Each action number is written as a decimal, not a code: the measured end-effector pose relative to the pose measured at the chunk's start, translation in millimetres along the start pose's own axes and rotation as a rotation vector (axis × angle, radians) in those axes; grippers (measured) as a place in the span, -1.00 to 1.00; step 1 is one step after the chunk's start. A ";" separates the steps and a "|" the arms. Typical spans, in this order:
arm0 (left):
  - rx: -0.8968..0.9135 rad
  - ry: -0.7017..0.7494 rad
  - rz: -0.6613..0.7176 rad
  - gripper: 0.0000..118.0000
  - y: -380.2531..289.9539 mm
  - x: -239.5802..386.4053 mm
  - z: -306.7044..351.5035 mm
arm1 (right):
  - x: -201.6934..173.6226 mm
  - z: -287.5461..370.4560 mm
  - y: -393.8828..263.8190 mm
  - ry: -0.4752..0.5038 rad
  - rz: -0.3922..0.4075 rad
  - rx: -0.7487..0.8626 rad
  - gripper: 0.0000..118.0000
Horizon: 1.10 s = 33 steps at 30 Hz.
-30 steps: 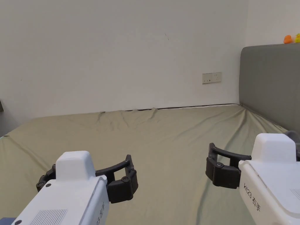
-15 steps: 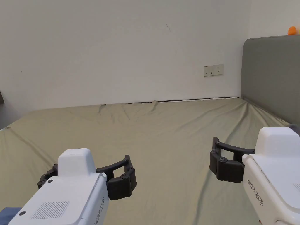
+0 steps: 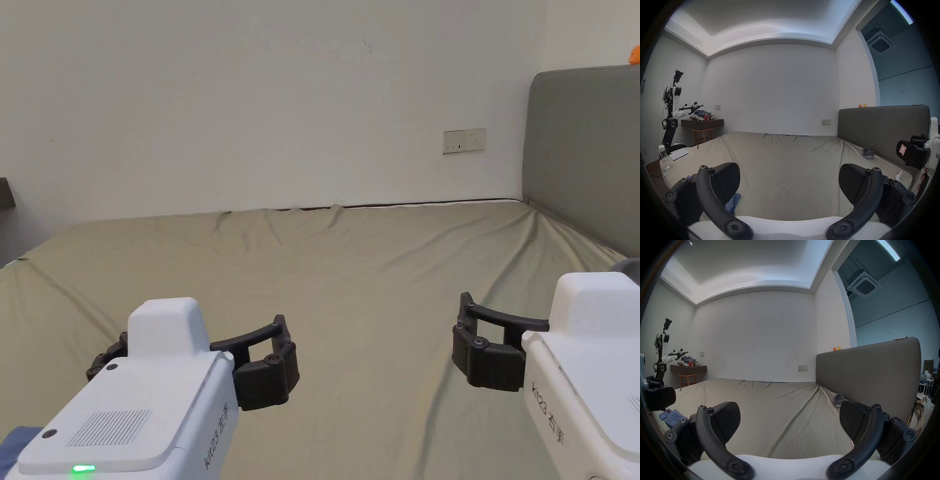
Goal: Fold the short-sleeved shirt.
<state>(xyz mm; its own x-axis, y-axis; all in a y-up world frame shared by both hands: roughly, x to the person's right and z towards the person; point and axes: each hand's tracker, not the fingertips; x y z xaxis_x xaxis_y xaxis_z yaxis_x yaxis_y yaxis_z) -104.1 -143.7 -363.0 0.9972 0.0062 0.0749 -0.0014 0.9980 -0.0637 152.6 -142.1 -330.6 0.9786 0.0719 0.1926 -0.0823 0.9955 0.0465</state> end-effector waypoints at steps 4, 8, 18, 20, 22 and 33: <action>-0.012 0.001 0.010 0.99 2.4 0.9 -1.9 | -0.2 1.1 -1.2 0.003 -0.002 -0.002 1.00; 0.004 0.007 -0.009 0.99 3.7 6.0 0.2 | 0.6 1.8 -2.0 0.006 0.003 0.002 1.00; -0.031 -0.003 0.017 0.99 5.3 11.0 -5.3 | 6.7 -0.2 -2.0 0.007 -0.004 0.008 1.00; -0.033 -0.006 0.013 0.99 5.6 11.5 -5.7 | 9.1 -0.5 -1.5 0.010 -0.005 0.013 1.00; -0.027 -0.011 0.006 0.99 5.9 12.2 -5.0 | 11.1 -0.3 0.6 0.016 -0.016 0.013 1.00; -0.036 -0.032 0.017 0.99 9.7 12.1 -3.8 | 6.5 6.5 1.2 -0.060 0.019 0.061 1.00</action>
<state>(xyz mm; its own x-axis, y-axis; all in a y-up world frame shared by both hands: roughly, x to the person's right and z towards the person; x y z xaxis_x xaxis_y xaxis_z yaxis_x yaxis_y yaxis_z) -91.8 -134.2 -366.5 0.9941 0.0253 0.1053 -0.0146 0.9947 -0.1014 157.7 -140.9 -323.0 0.9640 0.0849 0.2518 -0.1135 0.9884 0.1013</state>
